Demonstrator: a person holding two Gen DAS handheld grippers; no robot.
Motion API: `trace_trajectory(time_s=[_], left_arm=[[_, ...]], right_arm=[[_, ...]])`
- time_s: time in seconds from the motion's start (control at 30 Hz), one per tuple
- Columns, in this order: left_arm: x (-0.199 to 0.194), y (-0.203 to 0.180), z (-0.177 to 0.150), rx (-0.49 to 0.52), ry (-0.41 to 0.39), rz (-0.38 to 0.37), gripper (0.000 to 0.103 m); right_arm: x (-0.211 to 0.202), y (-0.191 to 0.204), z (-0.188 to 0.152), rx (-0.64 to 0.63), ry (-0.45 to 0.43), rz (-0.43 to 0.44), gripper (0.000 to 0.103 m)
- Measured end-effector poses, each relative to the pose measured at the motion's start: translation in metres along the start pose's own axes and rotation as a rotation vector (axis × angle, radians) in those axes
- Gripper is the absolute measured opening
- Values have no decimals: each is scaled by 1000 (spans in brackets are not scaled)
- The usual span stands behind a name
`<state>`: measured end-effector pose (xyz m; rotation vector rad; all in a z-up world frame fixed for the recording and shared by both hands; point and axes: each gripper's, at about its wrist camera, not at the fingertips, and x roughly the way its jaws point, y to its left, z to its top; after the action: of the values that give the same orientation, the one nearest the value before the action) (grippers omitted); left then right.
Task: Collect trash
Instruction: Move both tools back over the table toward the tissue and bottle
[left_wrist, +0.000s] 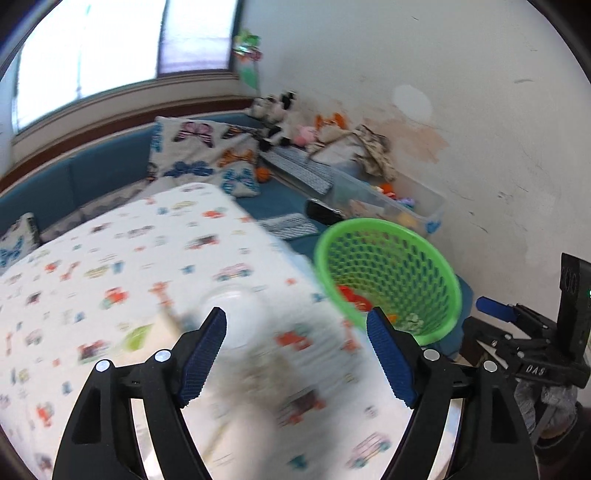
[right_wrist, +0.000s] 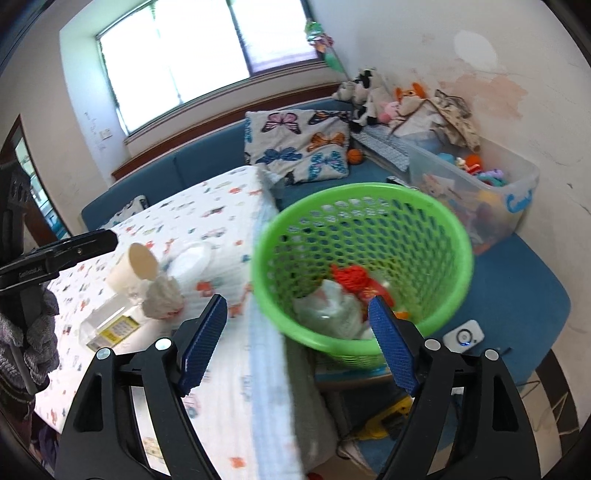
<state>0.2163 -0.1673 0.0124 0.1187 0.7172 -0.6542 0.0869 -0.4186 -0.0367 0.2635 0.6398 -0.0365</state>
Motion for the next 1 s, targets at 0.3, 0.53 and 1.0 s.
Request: trace_trajectory(time_s=[0.3,0.53,1.0], left_arm=[[-49,62,-33,-91,-34,117,77],[-71,91,-61,-151,-32,167,77],[-85,107,-103,-162,6,199,77]], right_arm=[[23,57,2,-81,32,75,79],[47,94,0,-141,81,147,79],[105,145,-8,-258,203,213,77]])
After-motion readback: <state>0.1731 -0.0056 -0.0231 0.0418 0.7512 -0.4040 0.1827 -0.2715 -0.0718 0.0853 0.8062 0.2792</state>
